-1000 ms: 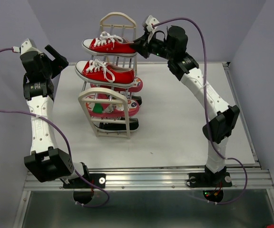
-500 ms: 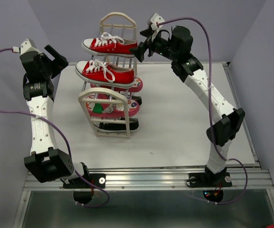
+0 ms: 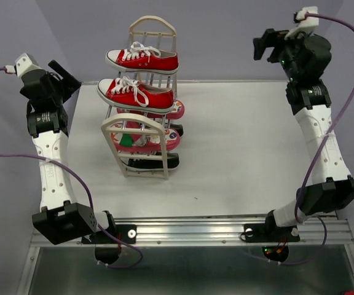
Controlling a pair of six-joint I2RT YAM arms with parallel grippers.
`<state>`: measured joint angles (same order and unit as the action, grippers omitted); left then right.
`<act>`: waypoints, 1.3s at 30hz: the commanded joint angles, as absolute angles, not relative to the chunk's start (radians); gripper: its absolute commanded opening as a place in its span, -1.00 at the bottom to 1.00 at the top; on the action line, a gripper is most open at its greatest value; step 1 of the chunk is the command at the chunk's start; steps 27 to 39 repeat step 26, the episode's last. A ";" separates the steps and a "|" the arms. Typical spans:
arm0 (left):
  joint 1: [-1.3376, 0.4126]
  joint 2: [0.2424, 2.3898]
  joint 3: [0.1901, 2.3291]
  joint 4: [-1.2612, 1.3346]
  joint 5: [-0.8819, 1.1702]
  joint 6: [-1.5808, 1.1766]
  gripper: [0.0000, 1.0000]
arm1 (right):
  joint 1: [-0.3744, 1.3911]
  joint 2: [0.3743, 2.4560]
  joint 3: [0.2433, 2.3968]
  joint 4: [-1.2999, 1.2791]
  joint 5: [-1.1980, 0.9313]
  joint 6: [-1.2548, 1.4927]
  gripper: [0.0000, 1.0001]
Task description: Place and organize the shoes onto the shoe shelf
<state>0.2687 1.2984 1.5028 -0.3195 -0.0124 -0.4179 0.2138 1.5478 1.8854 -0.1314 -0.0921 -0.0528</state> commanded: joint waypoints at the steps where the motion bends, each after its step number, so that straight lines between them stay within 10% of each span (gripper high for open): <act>1: 0.299 1.272 1.445 -0.289 -0.086 -0.406 0.98 | 0.008 1.528 1.696 -0.201 0.031 0.249 1.00; 11: 0.376 1.244 1.192 -0.114 -0.005 -0.426 0.98 | -0.043 1.355 1.126 -0.109 0.390 0.390 1.00; 39: 0.376 1.144 1.063 -0.008 0.071 -0.408 0.98 | -0.043 1.207 1.015 -0.123 0.505 0.410 1.00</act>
